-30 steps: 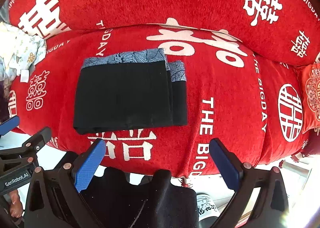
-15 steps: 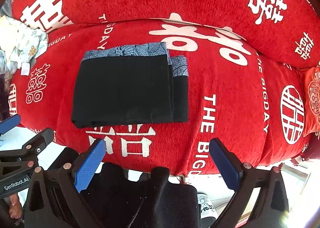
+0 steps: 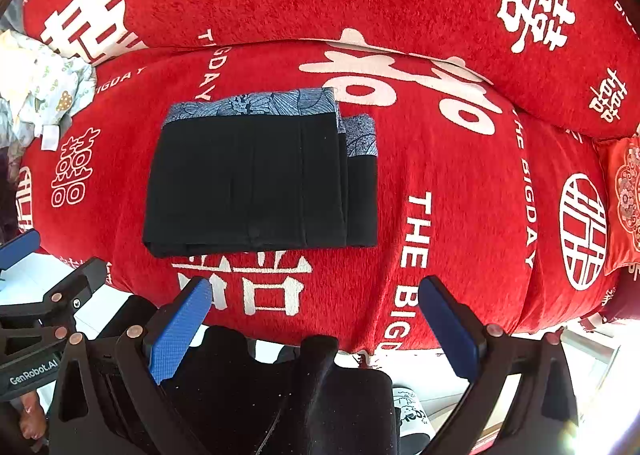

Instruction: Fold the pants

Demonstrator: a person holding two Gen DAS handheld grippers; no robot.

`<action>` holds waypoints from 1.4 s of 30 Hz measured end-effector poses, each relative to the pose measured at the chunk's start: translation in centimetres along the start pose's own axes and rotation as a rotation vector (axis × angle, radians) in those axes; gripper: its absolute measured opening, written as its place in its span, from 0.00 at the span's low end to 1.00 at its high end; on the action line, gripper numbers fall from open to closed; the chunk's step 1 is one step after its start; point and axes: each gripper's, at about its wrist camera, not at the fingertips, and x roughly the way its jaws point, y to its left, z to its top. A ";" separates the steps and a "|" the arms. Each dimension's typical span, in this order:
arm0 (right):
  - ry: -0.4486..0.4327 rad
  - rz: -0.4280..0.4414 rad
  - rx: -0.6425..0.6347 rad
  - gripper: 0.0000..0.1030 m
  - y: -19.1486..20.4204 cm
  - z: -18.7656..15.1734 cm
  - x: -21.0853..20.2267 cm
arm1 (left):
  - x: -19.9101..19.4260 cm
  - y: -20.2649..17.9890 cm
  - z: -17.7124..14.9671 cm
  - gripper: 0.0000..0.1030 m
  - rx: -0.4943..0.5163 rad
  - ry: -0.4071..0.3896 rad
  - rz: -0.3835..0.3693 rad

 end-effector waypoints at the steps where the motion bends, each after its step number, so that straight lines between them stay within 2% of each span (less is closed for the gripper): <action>1: 0.000 -0.001 -0.001 1.00 0.0 0.1 0.0 | 0.0 -0.1 0.0 0.99 0.001 -0.002 0.002; 39: 0.004 0.011 -0.041 1.00 -0.3 1.9 0.3 | 0.7 -0.5 0.6 0.99 -0.043 0.019 0.016; 42: 0.004 0.014 -0.044 1.00 -0.3 2.0 0.3 | 0.8 -0.5 0.6 0.99 -0.048 0.022 -0.003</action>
